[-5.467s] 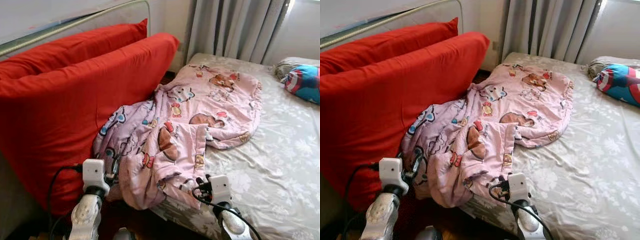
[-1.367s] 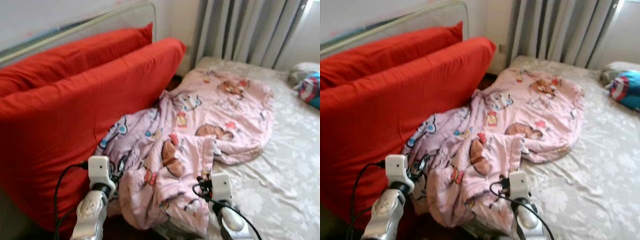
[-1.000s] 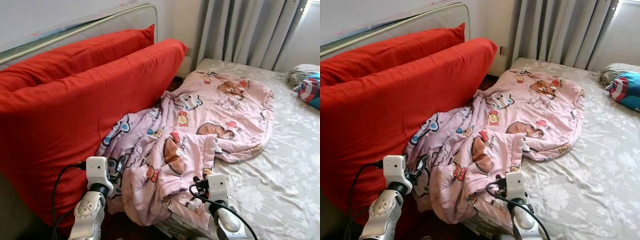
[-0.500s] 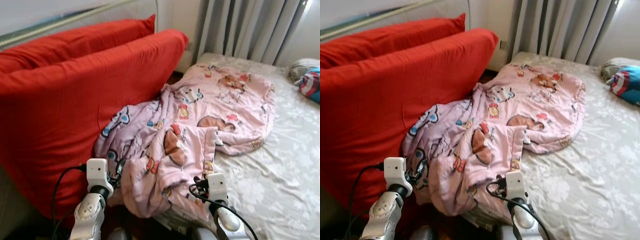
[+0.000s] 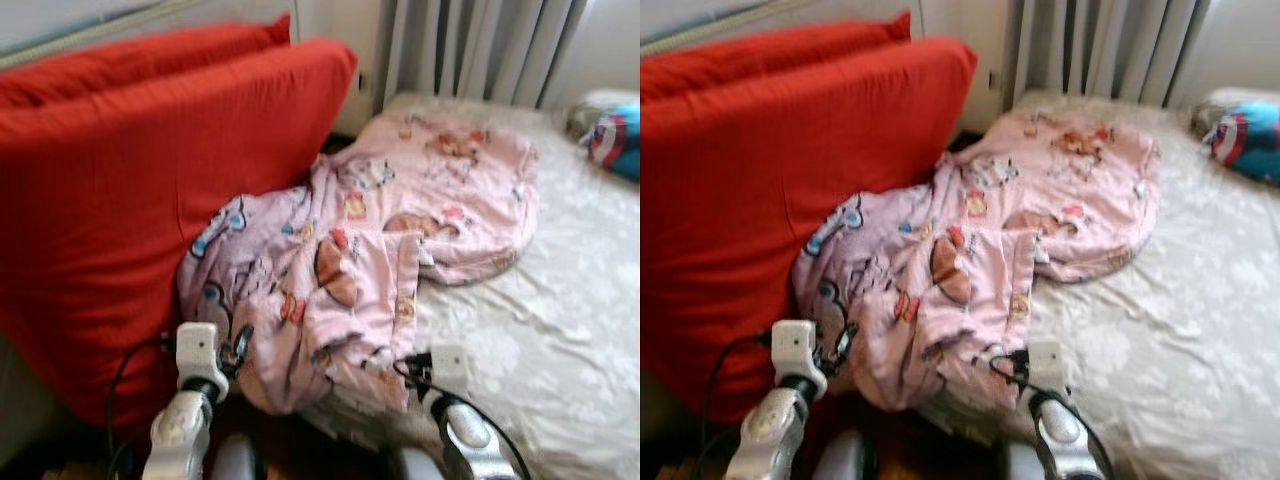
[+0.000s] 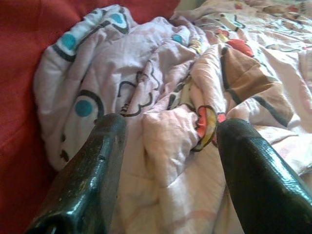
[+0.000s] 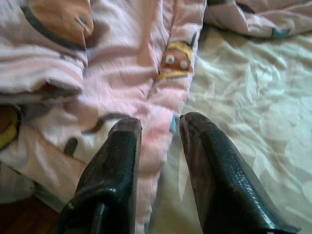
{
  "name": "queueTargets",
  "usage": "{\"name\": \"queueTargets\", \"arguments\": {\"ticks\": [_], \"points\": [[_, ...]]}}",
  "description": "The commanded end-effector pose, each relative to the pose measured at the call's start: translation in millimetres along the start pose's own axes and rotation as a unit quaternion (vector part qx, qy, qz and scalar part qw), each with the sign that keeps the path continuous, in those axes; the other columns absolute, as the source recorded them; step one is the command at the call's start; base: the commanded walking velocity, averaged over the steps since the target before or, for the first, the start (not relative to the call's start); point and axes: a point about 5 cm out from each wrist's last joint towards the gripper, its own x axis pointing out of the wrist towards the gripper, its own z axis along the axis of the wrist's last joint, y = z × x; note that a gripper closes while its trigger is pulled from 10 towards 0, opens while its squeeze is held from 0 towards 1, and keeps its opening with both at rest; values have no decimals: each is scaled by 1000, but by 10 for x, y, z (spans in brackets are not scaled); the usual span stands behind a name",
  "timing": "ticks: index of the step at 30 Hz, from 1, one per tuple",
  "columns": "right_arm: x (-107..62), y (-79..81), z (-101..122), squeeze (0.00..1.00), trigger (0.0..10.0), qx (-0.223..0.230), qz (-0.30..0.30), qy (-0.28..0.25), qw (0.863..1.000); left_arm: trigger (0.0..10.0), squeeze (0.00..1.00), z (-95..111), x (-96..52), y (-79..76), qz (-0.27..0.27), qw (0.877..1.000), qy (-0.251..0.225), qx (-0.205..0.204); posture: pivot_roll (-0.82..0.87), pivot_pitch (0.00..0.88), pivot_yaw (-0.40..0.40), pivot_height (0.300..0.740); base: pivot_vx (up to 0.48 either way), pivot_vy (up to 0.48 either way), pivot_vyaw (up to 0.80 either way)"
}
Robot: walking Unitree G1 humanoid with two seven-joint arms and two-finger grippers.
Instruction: Clean up the room
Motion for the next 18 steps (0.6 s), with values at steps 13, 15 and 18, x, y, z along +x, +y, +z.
{"name": "queueTargets", "arguments": {"ticks": [13, 15, 18], "points": [[137, 69, 134, 1000, 10000, 59, -8, 48, 997, 10000, 0, 220, 227, -70, -40, 998, -25, 35, -65, 51, -3, 616, 0, 0, 0], [141, 84, 138, 1000, 10000, 54, -7, 50, 997, 10000, 0, 259, 253, -81, -41, 998, -29, 33, -62, 56, -1, 616, 0, 0, 0], [151, 100, 153, 310, 10000, 53, -8, 51, 997, 10000, 0, 316, 286, -94, -41, 998, -37, 26, -58, 64, 5, 616, 0, 0, 0]]}}
